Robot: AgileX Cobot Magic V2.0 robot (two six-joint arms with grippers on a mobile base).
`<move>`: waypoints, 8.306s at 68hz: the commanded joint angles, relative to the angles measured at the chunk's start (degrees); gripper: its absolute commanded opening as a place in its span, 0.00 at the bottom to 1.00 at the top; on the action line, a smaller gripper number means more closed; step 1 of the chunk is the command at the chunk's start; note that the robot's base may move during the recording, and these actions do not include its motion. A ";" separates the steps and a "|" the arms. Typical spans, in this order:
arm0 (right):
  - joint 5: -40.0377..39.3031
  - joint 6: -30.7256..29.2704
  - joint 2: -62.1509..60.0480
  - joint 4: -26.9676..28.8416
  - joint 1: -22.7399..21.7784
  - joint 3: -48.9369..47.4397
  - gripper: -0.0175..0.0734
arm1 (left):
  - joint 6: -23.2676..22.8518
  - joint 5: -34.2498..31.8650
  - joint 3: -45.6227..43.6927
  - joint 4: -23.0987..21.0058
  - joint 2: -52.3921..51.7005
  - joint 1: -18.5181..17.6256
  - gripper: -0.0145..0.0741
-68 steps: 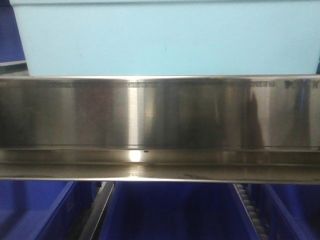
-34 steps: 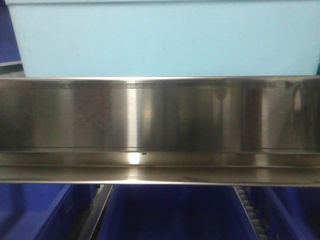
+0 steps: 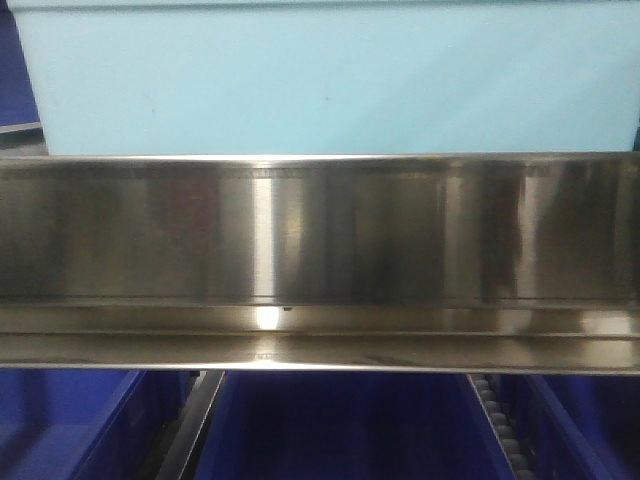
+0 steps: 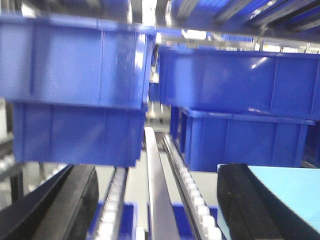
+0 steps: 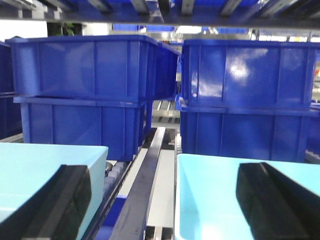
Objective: Move two blue bins to right shelf middle
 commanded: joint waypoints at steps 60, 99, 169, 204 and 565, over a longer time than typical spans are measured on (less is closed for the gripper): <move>22.65 -6.60 35.13 3.89 9.33 -31.25 0.73 | -0.15 16.05 -22.41 -1.63 27.51 -17.46 0.63; 30.91 -6.60 52.14 7.81 13.72 -43.89 0.73 | -0.51 42.24 -32.90 -1.53 35.32 -17.46 0.63; 42.23 9.55 74.91 -2.05 15.91 -53.29 0.73 | -11.07 64.23 -66.27 2.73 71.22 -17.35 0.63; 40.24 9.99 78.66 -1.06 15.91 -53.29 0.45 | -11.07 64.23 -66.54 3.29 76.34 -17.70 0.51; 17.91 11.44 70.80 -1.12 15.91 -67.28 0.02 | -11.07 44.30 -87.51 7.65 72.07 -21.74 0.04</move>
